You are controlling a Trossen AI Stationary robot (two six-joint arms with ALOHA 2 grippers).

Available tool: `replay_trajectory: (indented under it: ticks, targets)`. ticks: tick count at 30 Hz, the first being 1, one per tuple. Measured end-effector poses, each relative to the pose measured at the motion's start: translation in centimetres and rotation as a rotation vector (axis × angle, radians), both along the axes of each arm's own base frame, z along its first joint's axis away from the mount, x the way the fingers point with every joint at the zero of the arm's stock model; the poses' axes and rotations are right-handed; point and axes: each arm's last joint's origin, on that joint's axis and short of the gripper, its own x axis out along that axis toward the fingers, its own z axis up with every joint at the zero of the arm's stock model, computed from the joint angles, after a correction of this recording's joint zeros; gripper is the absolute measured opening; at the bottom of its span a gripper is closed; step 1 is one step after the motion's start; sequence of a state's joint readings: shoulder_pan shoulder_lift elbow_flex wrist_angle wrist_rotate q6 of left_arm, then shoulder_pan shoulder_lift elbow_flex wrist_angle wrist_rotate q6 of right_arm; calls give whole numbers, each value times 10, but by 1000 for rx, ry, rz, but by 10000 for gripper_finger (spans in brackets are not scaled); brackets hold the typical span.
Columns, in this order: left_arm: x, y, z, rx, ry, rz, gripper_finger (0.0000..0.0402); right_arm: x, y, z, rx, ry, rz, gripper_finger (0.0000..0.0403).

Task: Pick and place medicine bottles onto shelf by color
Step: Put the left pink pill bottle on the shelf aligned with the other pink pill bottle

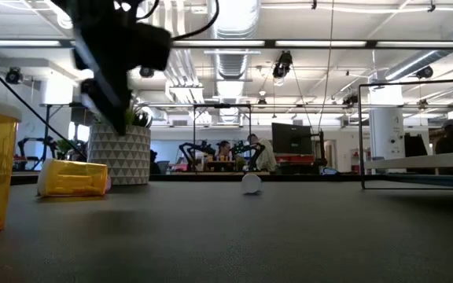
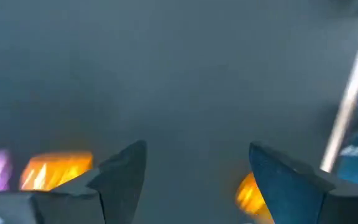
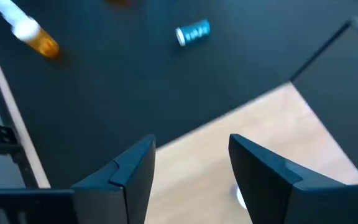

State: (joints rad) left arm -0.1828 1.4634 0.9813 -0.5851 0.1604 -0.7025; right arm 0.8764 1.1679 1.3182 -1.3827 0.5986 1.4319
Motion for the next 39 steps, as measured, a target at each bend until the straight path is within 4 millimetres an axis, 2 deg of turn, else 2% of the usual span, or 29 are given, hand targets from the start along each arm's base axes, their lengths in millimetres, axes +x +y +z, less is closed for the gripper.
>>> replay_trajectory:
  ticks: [6, 20, 33, 39]
  targets:
    - [-25, -3, -6, 63, 210, -27, 267, 2, -1, 12, -36, -88, -7, 194]
    - [-59, 7, -21, 329, 476, -83, 267, 7, -7, 13, -49, -107, -46, 194]
    - [-64, 21, -58, 394, 416, 11, 266, 7, -7, 13, -52, -114, -48, 194]
    - [-64, 22, -69, 378, 360, 40, 227, 7, -7, 13, -62, -126, -53, 194]
